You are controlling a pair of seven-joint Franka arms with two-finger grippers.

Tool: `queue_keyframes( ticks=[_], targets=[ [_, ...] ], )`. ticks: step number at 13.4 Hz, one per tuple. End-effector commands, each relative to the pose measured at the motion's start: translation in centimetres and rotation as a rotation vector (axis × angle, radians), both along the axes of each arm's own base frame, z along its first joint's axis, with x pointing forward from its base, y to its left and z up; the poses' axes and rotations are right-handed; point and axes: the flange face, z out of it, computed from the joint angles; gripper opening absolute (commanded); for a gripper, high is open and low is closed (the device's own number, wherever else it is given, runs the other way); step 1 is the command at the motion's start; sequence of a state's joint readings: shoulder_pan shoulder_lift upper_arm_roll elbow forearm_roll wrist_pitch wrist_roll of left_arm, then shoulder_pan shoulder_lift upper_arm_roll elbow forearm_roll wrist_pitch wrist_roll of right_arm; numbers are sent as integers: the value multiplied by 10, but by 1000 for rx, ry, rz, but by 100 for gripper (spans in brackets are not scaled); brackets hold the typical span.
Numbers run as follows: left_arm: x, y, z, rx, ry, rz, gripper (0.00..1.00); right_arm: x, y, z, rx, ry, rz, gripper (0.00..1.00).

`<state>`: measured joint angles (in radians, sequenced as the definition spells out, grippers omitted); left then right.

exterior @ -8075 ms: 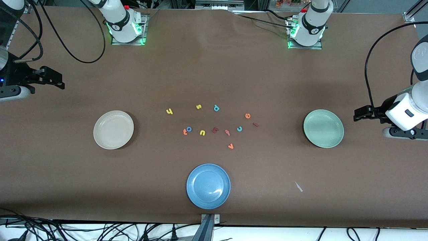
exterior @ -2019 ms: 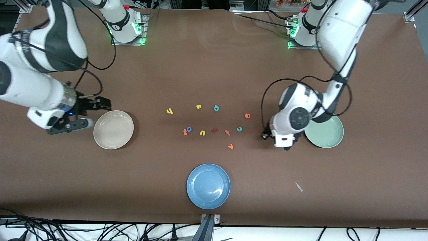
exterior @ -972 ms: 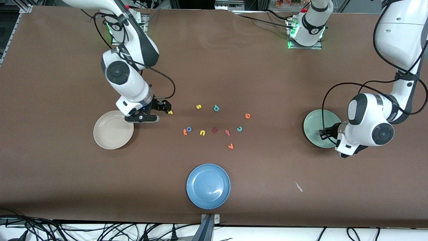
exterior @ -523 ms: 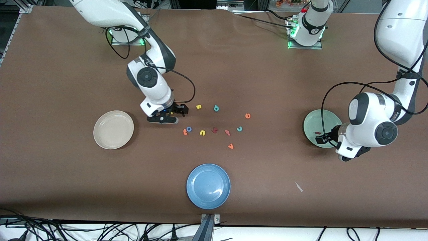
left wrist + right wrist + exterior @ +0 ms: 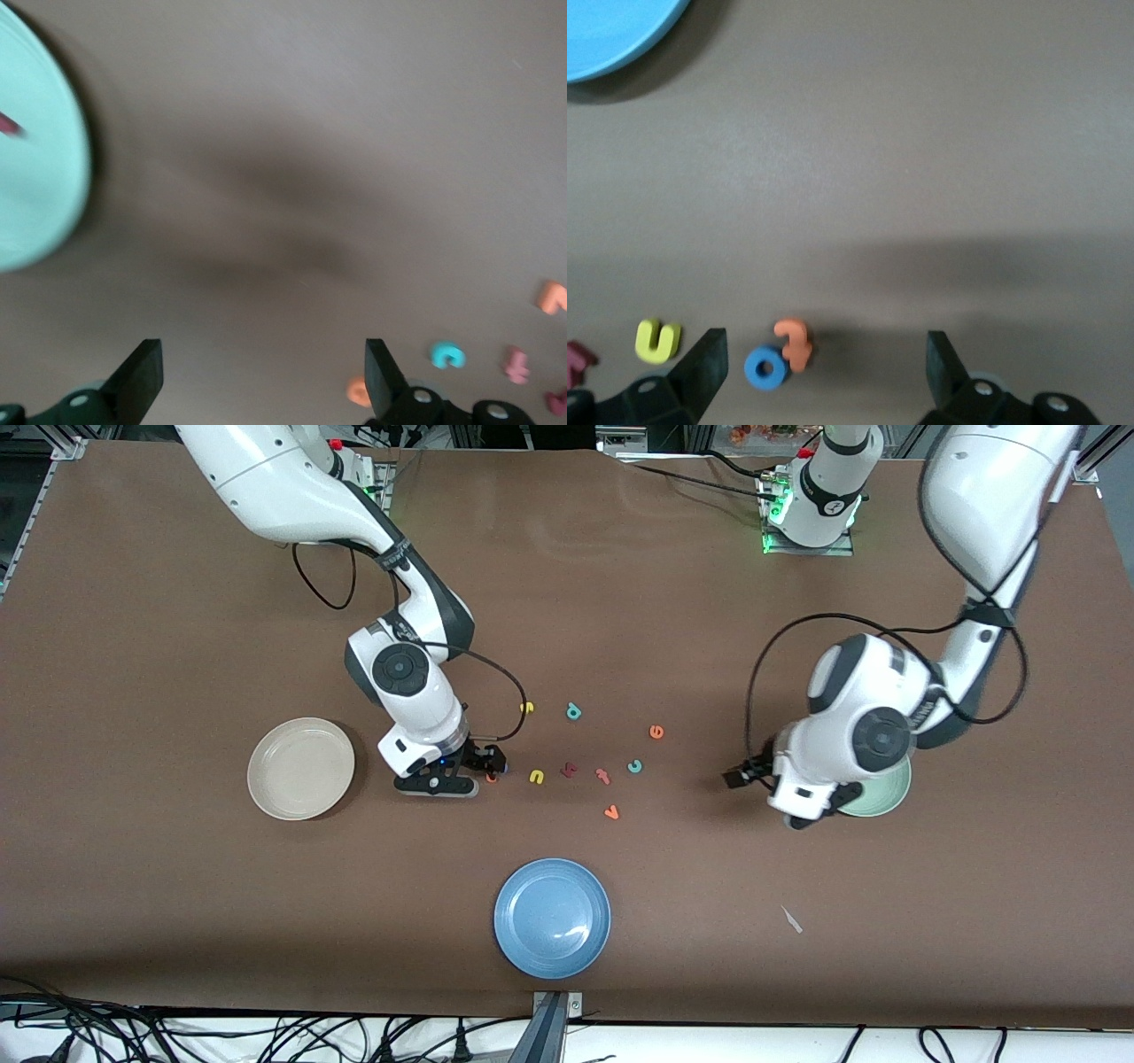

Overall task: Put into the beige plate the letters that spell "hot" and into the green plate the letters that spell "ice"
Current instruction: 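Drop the pink piece on the green plate while the right gripper reaches letters, then grasp the orange question-mark letter with the right gripper while the left gripper reaches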

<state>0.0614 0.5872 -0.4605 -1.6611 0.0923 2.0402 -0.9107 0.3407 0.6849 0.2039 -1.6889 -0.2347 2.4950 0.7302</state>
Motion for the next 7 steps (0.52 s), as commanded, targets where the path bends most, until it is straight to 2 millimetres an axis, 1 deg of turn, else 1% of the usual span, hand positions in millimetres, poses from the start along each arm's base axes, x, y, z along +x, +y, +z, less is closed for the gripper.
queue_keyframes(
  ticks=[1,2,3,5,6,7],
  targets=[
    [-29,-43,-24,6,-53,15,99,0,28,-23,-20,0,5,99],
    [-44,-57,-39,-1,-64,8,98,-3,30,-30,-24,7,5,99],
    [-59,-67,-52,-8,-75,-11,96,-4,34,-31,-24,8,11,98],
    [-82,-80,-74,19,-96,-62,95,-7,34,-39,-39,12,18,95],
    [-90,-82,-85,32,-105,-80,95,-8,34,-44,-51,12,29,94],
    [-96,-85,-94,37,-116,-91,95,-8,33,-46,-63,5,42,92]
  ],
)
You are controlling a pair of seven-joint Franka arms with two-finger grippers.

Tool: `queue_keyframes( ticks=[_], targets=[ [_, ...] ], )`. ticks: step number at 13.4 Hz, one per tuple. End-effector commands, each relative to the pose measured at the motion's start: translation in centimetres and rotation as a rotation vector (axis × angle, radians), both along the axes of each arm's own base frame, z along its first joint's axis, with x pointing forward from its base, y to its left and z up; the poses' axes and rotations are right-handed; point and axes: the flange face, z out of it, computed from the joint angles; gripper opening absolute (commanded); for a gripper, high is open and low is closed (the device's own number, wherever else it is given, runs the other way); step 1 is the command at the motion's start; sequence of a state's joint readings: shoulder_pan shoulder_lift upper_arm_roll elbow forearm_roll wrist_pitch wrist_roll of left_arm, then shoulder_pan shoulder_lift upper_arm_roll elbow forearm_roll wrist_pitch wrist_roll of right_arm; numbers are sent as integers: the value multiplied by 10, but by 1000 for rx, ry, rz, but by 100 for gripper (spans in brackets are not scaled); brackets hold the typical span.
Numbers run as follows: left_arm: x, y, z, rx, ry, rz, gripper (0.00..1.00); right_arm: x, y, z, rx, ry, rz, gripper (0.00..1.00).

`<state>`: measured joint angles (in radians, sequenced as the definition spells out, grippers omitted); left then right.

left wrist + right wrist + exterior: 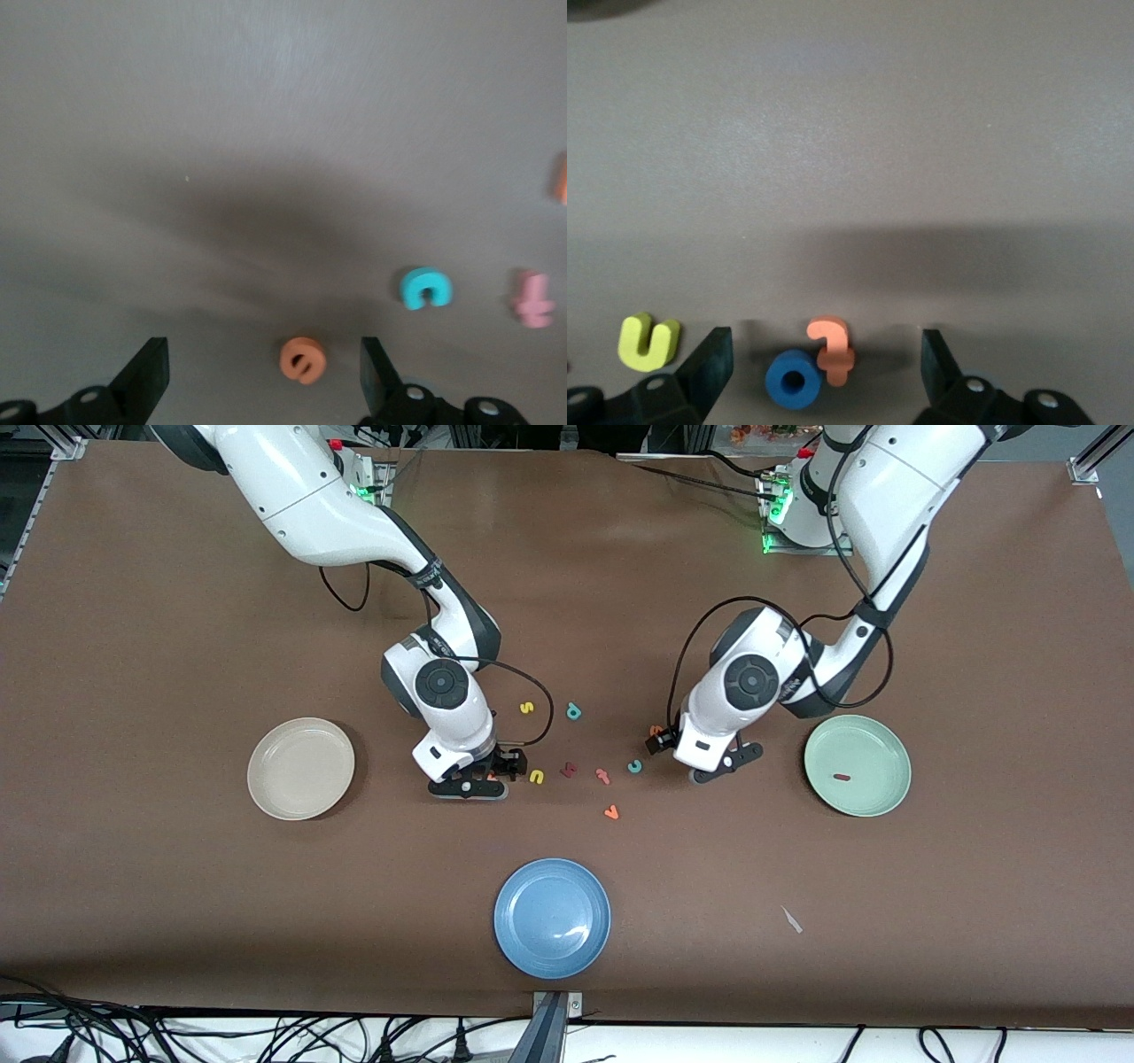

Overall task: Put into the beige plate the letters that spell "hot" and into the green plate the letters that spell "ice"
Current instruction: 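Grasp the orange question-mark letter with the right gripper while the left gripper reaches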

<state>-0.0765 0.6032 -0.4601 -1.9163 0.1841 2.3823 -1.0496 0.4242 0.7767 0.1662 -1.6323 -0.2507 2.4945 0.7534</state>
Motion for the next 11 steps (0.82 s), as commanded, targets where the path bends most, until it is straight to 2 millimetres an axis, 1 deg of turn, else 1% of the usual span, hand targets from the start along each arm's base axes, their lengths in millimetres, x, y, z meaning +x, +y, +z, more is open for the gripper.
queue_keyframes(
  ticks=[1,2,3,5,6,7,9,10,11],
  targets=[
    [-16,-7,-15,32,-37,-20,95,6,1,-3,-29,-21,11,92],
    [-21,-16,-17,34,-37,-22,93,8,-3,-4,-37,-23,12,91],
    [-21,-21,-18,26,-43,-24,92,9,-5,-4,-40,-24,12,87],
    [-19,-24,-17,5,-65,-8,89,8,-4,-5,-41,-22,11,76],
    [-20,-25,-21,6,-60,-7,86,7,-4,-7,-41,-20,8,72],
    [-21,-26,-24,8,-56,-7,82,7,-3,-7,-41,-20,8,65],
    [-22,-26,-25,9,-52,-4,74,4,-1,-8,-43,-18,14,55],
    [-21,-26,-26,8,-52,-2,70,4,-1,-8,-49,-22,20,47],
    [-19,-27,-27,6,-52,2,64,3,-1,-10,-54,-21,21,40]
  ],
)
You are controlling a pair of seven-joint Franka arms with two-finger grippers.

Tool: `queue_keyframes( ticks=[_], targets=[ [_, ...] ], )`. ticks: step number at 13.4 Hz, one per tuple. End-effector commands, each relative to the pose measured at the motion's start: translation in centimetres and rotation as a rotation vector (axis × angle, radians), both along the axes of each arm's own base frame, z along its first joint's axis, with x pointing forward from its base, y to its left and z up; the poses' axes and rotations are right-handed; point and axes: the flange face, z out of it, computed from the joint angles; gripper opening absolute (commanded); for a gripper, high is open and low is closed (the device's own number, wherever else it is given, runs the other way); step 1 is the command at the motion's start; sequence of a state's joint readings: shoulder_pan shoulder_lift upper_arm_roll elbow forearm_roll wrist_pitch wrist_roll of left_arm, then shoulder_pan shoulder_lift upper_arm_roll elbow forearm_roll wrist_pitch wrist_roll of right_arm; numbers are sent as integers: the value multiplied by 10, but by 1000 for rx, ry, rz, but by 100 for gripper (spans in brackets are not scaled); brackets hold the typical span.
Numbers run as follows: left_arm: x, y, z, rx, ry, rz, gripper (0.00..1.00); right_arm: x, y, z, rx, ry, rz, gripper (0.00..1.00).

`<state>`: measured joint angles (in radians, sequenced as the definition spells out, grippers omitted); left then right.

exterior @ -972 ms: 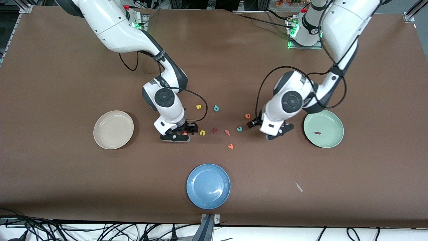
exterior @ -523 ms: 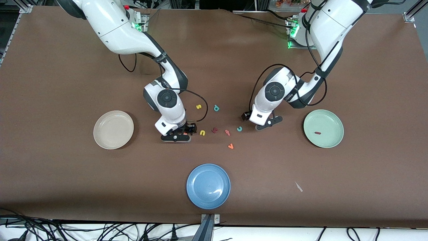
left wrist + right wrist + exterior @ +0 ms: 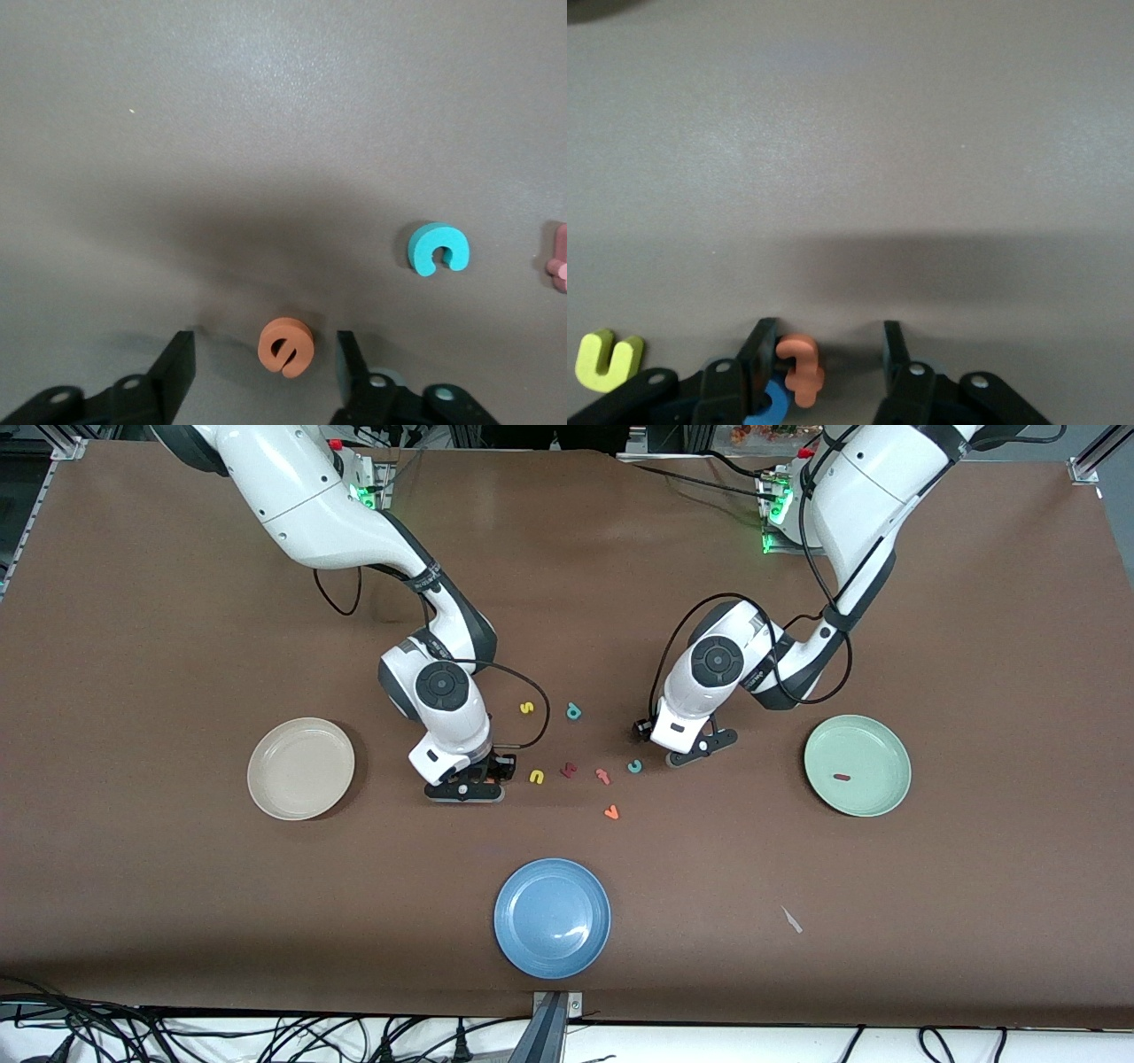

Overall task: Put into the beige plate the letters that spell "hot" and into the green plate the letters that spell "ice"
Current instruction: 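Grasp the orange question-mark letter with the right gripper while the left gripper reaches, then grasp the orange e letter with the left gripper while the right gripper lifts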

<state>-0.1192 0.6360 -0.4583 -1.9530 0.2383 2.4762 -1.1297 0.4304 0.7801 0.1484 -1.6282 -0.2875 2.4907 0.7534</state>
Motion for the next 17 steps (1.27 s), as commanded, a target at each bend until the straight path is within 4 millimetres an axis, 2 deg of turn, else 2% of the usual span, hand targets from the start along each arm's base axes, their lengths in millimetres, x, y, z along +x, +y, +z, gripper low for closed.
queue_keyframes(
  ticks=[1,4,6,11,13,16,17],
  targets=[
    [7,-4,-3,5,-26,7,62,0,4,-7,-20,-5,1,38],
    [8,-5,-4,5,-27,4,54,-3,3,-11,-26,2,3,23],
    [7,-6,-7,7,-23,10,44,-3,2,-11,-27,1,4,13],
    [6,-6,-7,8,-21,13,26,-3,0,-9,-30,1,10,5],
    [6,-6,-7,10,-20,18,12,-3,0,-9,-31,1,12,3],
    [15,3,3,21,-25,32,6,-3,-3,7,-39,-4,28,1],
    [18,9,15,41,-31,28,5,-5,-6,19,-53,1,42,1]
  ],
)
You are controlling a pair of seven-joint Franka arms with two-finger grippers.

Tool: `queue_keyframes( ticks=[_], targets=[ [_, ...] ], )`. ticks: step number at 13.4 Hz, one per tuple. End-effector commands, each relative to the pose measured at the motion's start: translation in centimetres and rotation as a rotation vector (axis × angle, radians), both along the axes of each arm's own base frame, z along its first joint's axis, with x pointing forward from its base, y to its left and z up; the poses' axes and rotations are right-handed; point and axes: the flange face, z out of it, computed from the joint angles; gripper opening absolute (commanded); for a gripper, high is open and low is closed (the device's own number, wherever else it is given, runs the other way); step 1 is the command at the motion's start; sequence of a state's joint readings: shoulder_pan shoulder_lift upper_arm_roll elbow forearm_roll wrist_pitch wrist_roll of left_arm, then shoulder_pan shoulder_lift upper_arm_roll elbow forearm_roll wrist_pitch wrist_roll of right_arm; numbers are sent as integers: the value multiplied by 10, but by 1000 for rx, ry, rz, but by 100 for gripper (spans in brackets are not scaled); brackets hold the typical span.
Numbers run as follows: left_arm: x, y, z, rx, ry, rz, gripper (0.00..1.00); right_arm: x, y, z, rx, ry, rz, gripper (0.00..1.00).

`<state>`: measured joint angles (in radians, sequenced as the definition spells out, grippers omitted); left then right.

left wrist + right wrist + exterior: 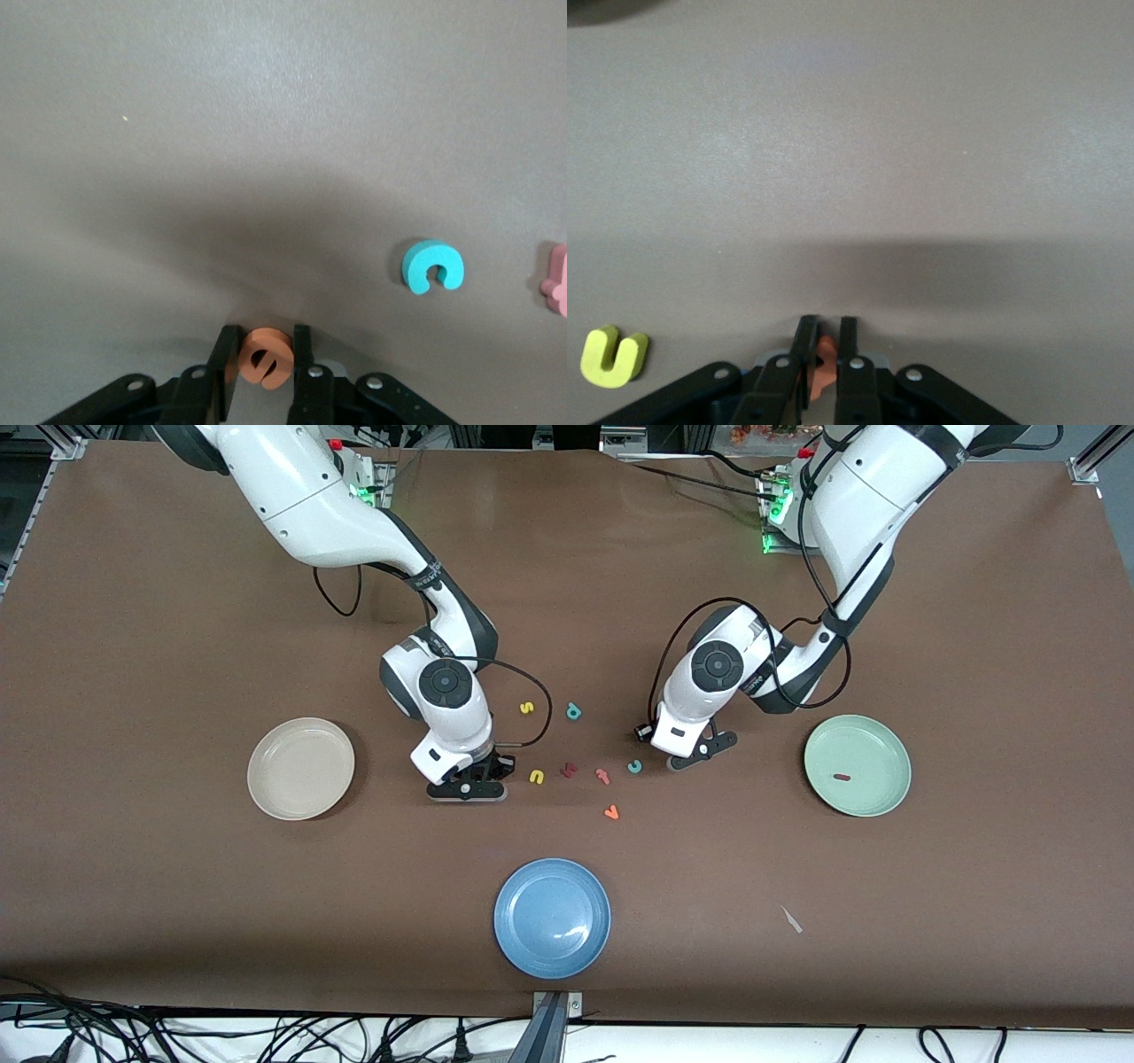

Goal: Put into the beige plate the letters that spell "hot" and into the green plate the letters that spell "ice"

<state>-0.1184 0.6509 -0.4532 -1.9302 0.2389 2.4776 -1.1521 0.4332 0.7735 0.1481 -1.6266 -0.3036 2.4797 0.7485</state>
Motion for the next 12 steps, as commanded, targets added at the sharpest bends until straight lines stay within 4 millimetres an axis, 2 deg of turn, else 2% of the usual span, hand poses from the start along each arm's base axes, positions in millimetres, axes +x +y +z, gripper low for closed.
queue_keyframes(
  ticks=[1,4,6,9,11,12],
  targets=[
    [18,21,31,68,-32,-1,4,-6,-13,24,-59,22,30,1],
    [75,100,87,101,-57,26,4,-5,-35,51,-96,45,54,1],
    [106,162,110,124,-22,10,4,-9,-65,73,-112,51,116,1],
    [117,262,112,125,47,-84,4,-16,-141,97,-151,81,237,1],
    [115,324,100,96,86,-182,4,-24,-173,109,-168,92,283,1],
    [114,348,95,82,93,-210,5,-27,-189,112,-175,99,300,1]
  ],
)
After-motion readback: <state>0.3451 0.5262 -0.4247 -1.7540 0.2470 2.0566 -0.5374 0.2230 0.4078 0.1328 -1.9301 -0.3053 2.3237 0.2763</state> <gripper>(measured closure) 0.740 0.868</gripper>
